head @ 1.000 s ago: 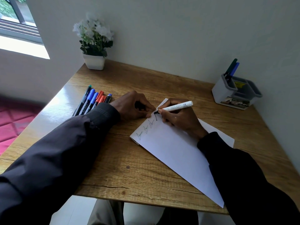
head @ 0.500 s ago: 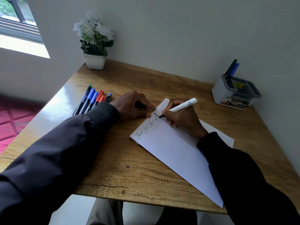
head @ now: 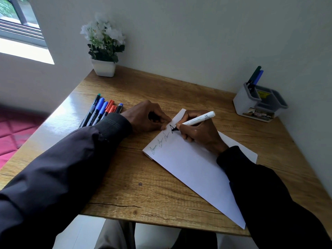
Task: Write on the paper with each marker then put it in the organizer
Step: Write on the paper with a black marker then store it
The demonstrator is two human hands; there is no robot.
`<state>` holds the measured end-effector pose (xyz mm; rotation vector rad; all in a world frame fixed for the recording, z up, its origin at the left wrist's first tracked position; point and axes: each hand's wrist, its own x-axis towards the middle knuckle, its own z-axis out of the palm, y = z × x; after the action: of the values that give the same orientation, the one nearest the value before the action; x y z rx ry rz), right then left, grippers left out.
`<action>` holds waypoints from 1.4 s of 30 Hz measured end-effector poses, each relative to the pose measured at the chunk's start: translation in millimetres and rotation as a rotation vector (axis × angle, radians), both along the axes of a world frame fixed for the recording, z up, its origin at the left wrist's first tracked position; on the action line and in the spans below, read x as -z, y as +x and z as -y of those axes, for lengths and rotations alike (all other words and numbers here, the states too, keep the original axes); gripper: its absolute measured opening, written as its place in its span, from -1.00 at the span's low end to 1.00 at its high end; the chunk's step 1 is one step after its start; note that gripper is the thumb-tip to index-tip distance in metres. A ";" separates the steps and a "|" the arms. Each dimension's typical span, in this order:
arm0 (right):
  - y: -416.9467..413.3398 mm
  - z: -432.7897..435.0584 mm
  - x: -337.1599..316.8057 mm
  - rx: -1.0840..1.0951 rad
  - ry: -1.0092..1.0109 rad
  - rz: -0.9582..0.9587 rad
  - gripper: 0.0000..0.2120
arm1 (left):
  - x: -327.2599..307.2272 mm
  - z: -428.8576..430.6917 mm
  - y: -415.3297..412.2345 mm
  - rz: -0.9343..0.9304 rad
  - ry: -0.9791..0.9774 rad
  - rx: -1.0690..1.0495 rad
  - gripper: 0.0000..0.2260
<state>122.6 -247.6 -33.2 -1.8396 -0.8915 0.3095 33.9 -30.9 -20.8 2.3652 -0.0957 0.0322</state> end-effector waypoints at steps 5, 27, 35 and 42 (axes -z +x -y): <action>-1.1 -0.8 -1.1 0.044 0.013 -0.025 -0.89 | -2.1 1.1 -0.5 -0.008 -0.024 0.010 -0.70; 2.9 2.2 -2.0 0.049 0.011 -0.008 -0.85 | 1.7 -0.1 0.9 0.005 0.008 0.009 -0.69; 1.3 1.4 -3.1 0.090 0.023 -0.020 -0.86 | 2.2 0.3 1.1 0.006 0.021 0.021 -0.68; 0.9 0.7 -3.1 0.137 0.019 -0.040 -0.89 | 3.3 0.2 1.7 0.008 0.026 0.022 -0.67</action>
<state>123.5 -248.3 -30.0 -1.8605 -0.7349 0.2508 35.5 -31.2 -24.1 2.3897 -0.1274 0.0299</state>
